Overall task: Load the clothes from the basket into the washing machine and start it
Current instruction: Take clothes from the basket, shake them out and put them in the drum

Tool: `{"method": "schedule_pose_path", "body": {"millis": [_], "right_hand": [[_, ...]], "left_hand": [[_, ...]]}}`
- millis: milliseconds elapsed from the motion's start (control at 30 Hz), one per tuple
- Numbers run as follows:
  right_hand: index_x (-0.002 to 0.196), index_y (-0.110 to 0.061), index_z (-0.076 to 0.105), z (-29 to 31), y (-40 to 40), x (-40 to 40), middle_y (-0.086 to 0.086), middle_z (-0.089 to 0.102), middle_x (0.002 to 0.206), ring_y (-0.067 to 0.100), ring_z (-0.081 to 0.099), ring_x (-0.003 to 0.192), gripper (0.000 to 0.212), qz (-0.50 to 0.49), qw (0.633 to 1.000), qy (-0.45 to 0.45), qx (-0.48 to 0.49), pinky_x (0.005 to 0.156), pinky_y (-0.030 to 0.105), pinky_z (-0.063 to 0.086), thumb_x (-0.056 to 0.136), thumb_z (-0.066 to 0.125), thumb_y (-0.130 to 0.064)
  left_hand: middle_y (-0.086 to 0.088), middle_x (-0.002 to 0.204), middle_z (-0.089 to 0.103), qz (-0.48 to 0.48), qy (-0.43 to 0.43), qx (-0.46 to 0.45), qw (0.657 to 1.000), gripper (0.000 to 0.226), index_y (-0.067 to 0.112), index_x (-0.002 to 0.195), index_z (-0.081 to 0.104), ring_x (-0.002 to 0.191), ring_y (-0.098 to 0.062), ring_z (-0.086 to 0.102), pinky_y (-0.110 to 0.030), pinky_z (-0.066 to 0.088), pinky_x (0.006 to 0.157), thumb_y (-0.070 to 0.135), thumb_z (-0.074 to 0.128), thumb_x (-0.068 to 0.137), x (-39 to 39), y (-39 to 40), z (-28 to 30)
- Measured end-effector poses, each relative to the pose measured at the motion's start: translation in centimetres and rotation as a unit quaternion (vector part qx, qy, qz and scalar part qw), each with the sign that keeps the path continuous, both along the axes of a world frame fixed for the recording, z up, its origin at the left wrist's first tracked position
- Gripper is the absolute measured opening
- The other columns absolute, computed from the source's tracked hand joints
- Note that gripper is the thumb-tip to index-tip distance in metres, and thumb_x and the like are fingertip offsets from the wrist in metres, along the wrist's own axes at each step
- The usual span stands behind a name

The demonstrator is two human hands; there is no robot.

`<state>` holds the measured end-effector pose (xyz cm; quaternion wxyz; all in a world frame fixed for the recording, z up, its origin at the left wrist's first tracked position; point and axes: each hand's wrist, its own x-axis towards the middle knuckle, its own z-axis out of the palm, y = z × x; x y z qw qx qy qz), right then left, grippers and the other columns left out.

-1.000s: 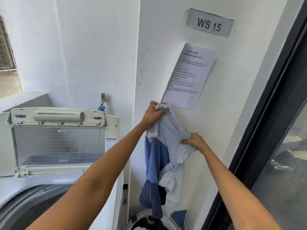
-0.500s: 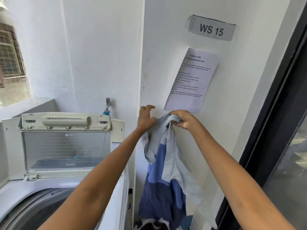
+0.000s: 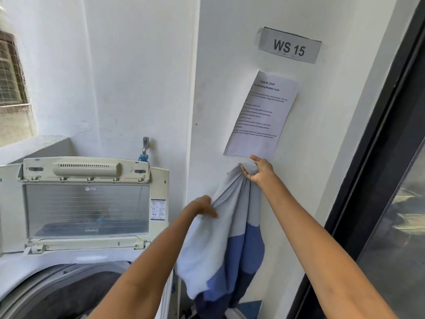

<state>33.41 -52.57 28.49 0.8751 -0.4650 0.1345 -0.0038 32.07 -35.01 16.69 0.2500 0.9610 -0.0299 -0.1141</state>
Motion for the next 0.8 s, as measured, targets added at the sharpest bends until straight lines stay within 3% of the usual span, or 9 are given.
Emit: {"method": "schedule_pose_path", "body": {"millis": [100, 200, 267, 367, 433, 533, 633, 733, 800], "right_hand": [[0.083, -0.005, 0.058, -1.7, -2.1, 0.2, 0.018, 0.047, 0.129, 0.033, 0.052, 0.075, 0.015, -0.040, 0.999, 0.022, 0.023, 0.037, 0.033, 0.053, 0.092, 0.048, -0.001], [0.075, -0.008, 0.058, -2.8, -3.3, 0.1, 0.019, 0.046, 0.136, 0.031, 0.052, 0.073, 0.022, -0.072, 0.996, 0.021, 0.045, 0.039, 0.031, 0.052, 0.092, 0.045, 0.000], [0.074, -0.009, 0.057, -2.6, -3.6, -0.5, 0.020, 0.050, 0.127, 0.029, 0.052, 0.071, 0.021, -0.077, 0.996, 0.010, 0.048, 0.036, 0.028, 0.051, 0.090, 0.047, 0.000], [0.074, -0.012, 0.058, -1.4, -4.1, -1.2, 0.016, 0.050, 0.111, 0.025, 0.051, 0.066, 0.023, -0.091, 0.996, -0.016, 0.005, 0.036, 0.022, 0.049, 0.090, 0.045, -0.002], [0.074, -0.014, 0.059, -0.4, -4.7, -1.3, 0.014, 0.054, 0.099, 0.023, 0.050, 0.060, 0.025, -0.086, 0.994, -0.019, -0.057, 0.035, 0.019, 0.047, 0.091, 0.043, -0.004], [0.075, -0.016, 0.059, 0.9, -5.1, -1.5, 0.012, 0.055, 0.082, 0.022, 0.051, 0.058, 0.022, -0.063, 0.985, -0.022, -0.162, 0.034, 0.021, 0.047, 0.091, 0.047, -0.007], [0.073, -0.018, 0.054, 1.1, -3.5, -1.6, 0.007, 0.052, 0.079, 0.017, 0.049, 0.065, 0.018, -0.021, 0.963, -0.058, -0.263, 0.048, 0.028, 0.049, 0.089, 0.054, -0.010], [0.076, -0.019, 0.055, 1.0, -1.0, -1.9, 0.002, 0.054, 0.077, 0.013, 0.049, 0.068, 0.016, 0.019, 0.948, -0.111, -0.296, 0.060, 0.026, 0.043, 0.090, 0.054, -0.011], [0.083, -0.020, 0.057, 1.1, -0.1, -2.2, 0.001, 0.057, 0.080, 0.013, 0.052, 0.071, 0.010, 0.047, 0.947, -0.136, -0.289, 0.062, 0.026, 0.044, 0.091, 0.055, -0.015]], "left_hand": [[-0.007, 0.113, 0.060, -0.013, 0.011, 0.153, 0.988, 0.058, 0.008, 0.121, 0.056, 0.108, -0.024, 0.059, -0.035, 0.042, 0.095, 0.039, 0.075, 0.076, 0.5, 1.2, 3.0], [-0.010, 0.135, 0.051, 0.059, -0.046, 0.237, 0.969, 0.052, 0.014, 0.131, 0.048, 0.130, -0.029, 0.042, -0.049, 0.027, 0.107, 0.038, 0.059, 0.086, 1.1, 2.4, 5.1], [-0.014, 0.134, 0.044, 0.136, -0.157, 0.159, 0.965, 0.041, 0.014, 0.128, 0.053, 0.129, -0.033, 0.035, -0.053, 0.034, 0.104, 0.023, 0.048, 0.088, 1.0, 2.6, 5.6], [-0.021, 0.127, 0.043, 0.196, -0.364, -0.079, 0.907, 0.037, 0.007, 0.113, 0.062, 0.125, -0.037, 0.032, -0.047, 0.042, 0.094, 0.000, 0.045, 0.081, 0.7, 1.3, 5.7], [-0.021, 0.113, 0.054, 0.168, -0.398, -0.217, 0.876, 0.032, 0.007, 0.100, 0.063, 0.117, -0.035, 0.045, -0.038, 0.042, 0.086, -0.002, 0.043, 0.076, 0.8, 0.8, 6.4], [-0.002, 0.077, 0.058, 0.121, -0.351, -0.381, 0.847, 0.019, 0.019, 0.081, 0.053, 0.075, -0.022, 0.053, -0.030, 0.037, 0.060, 0.002, 0.044, 0.081, 0.7, 0.6, 8.3], [0.000, 0.083, 0.053, 0.057, -0.307, -0.472, 0.824, 0.025, 0.019, 0.097, 0.049, 0.068, -0.011, 0.045, -0.021, 0.037, 0.056, -0.003, 0.048, 0.084, 0.3, -0.6, 9.4], [0.001, 0.086, 0.049, -0.023, -0.216, -0.419, 0.881, 0.021, 0.018, 0.106, 0.047, 0.067, -0.006, 0.045, -0.014, 0.040, 0.053, 0.012, 0.052, 0.087, -0.2, -1.7, 9.3], [0.004, 0.084, 0.054, -0.058, -0.124, -0.369, 0.919, 0.020, 0.016, 0.111, 0.049, 0.071, -0.008, 0.051, -0.019, 0.046, 0.055, 0.023, 0.049, 0.092, -0.6, -1.7, 9.2]]}}
